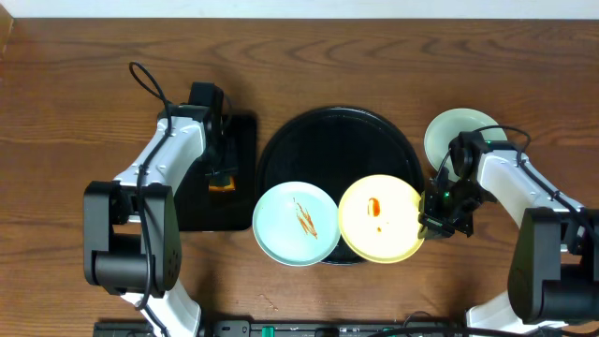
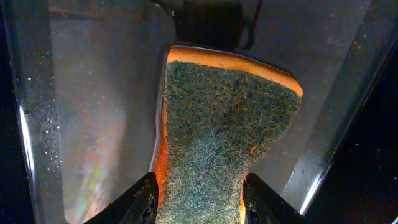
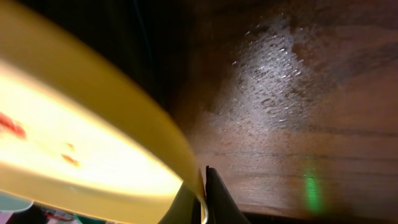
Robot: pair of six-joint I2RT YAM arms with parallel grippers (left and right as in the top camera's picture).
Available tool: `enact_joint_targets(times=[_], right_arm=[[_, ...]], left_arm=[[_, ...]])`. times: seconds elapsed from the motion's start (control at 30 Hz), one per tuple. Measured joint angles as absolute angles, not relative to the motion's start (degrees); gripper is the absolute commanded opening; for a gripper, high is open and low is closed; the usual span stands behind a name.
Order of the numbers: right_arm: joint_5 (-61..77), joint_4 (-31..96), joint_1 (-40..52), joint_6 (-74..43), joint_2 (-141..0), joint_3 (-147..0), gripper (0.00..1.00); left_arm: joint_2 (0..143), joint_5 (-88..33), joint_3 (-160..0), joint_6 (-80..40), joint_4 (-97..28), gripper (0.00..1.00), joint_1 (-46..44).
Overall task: Clean dirty plates on tray and stack at the side
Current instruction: 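Grasp the yellow plate rim with the right gripper and drag it up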
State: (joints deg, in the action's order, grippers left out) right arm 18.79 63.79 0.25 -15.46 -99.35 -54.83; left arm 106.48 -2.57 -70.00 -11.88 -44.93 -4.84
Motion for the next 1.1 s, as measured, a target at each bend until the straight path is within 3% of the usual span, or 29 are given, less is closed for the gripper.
enact_joint_targets(times=[0.47,0.73,0.93,1.1], right_arm=[[17.58,62.46,0.23,-15.33,-99.07,-61.23,0.01],[16.62,51.09,0.84,-15.0,-97.95,-67.81,0.01],[14.31,44.23,6.55,-15.07,-97.97,-67.77,0.01],[7.7,40.6,11.16,-16.8,-98.19,-67.75,0.01]], left_arm=[[106.48,-2.61,-70.0,-11.88,-44.95,0.46,-4.84],[106.48,-2.63,-70.0,-11.88,-44.8,0.46,-4.84],[106.48,-2.66,-70.0,-11.88,-44.53,0.46,-4.84],[106.48,-2.63,-70.0,-11.92,-44.47,0.54,-4.84]])
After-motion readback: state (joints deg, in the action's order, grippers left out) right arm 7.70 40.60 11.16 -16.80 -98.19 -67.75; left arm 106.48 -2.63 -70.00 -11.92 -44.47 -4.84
